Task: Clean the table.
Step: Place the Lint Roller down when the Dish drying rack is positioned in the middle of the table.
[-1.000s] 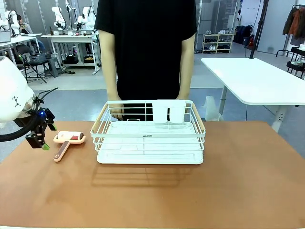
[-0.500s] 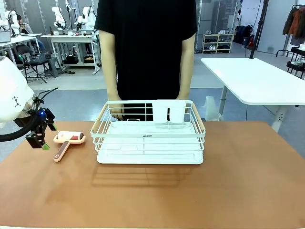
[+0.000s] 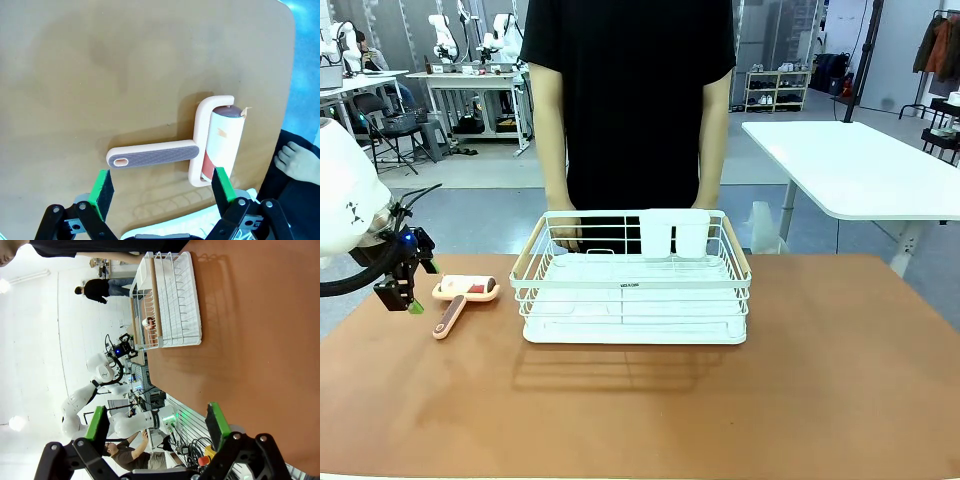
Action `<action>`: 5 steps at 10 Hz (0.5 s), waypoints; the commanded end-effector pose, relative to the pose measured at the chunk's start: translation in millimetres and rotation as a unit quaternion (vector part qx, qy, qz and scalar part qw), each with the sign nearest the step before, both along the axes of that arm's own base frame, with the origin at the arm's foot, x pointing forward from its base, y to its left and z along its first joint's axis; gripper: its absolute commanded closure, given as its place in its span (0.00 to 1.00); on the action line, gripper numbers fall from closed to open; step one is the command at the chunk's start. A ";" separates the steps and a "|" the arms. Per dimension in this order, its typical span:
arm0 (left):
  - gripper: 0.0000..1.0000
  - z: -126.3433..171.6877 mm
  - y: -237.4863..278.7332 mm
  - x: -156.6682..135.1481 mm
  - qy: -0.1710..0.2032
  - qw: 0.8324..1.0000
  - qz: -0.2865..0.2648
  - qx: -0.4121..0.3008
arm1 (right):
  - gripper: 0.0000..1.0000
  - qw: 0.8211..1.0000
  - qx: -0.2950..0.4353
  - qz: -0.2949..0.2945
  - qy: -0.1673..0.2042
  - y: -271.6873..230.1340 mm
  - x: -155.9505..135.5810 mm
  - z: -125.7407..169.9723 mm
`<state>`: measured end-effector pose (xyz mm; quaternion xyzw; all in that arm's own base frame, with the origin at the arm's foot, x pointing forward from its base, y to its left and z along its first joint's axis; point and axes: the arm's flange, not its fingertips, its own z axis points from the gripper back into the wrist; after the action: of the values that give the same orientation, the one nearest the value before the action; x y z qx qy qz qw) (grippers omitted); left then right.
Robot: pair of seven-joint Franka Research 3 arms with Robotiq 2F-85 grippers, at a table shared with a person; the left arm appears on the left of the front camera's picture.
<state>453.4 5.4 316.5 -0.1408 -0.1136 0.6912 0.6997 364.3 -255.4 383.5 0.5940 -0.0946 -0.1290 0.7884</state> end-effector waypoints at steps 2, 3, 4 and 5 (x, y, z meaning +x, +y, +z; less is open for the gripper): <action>0.00 3.0 2.4 -0.6 -0.007 1.000 -0.001 -0.002 | 0.00 1.000 0.002 0.001 -0.002 2.6 -3.0 2.4; 0.00 3.0 2.4 -0.6 -0.007 1.000 -0.001 -0.002 | 0.00 1.000 0.002 0.001 -0.002 2.6 -3.0 2.4; 0.00 3.0 2.4 -0.6 -0.007 1.000 -0.001 -0.002 | 0.00 1.000 0.002 0.001 -0.002 2.6 -3.0 2.4; 0.00 3.0 2.4 -0.6 -0.007 1.000 -0.001 -0.002 | 0.00 1.000 0.002 0.001 -0.002 2.6 -3.0 2.4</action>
<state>453.4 5.5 316.5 -0.1408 -0.1136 0.6912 0.6997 364.3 -255.4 383.5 0.5940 -0.0946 -0.1289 0.7884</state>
